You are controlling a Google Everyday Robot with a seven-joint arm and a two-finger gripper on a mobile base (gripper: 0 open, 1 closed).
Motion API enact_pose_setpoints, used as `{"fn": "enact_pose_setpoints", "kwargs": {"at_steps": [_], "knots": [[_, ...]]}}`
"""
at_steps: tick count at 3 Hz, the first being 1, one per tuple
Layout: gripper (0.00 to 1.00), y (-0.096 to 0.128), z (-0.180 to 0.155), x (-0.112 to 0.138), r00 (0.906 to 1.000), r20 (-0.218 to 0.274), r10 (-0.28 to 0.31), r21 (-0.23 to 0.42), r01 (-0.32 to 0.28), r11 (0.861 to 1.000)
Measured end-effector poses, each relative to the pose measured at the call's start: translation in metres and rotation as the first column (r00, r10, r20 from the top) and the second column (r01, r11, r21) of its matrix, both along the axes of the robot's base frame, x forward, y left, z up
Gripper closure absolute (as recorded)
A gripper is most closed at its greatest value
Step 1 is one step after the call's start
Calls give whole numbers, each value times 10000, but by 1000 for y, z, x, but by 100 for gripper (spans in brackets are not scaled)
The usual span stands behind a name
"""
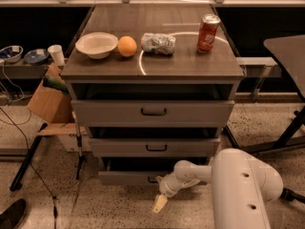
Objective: Open bottom drawer
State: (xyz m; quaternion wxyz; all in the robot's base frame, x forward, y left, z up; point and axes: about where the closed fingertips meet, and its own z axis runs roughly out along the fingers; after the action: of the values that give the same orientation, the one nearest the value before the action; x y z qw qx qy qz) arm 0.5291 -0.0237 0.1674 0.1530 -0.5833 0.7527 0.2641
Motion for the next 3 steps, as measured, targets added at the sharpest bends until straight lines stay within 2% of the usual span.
{"fn": "enact_pose_setpoints", "kwargs": {"at_steps": [3], "knots": [[0, 3, 2, -10, 9998, -200, 47, -13, -47, 10000]]}}
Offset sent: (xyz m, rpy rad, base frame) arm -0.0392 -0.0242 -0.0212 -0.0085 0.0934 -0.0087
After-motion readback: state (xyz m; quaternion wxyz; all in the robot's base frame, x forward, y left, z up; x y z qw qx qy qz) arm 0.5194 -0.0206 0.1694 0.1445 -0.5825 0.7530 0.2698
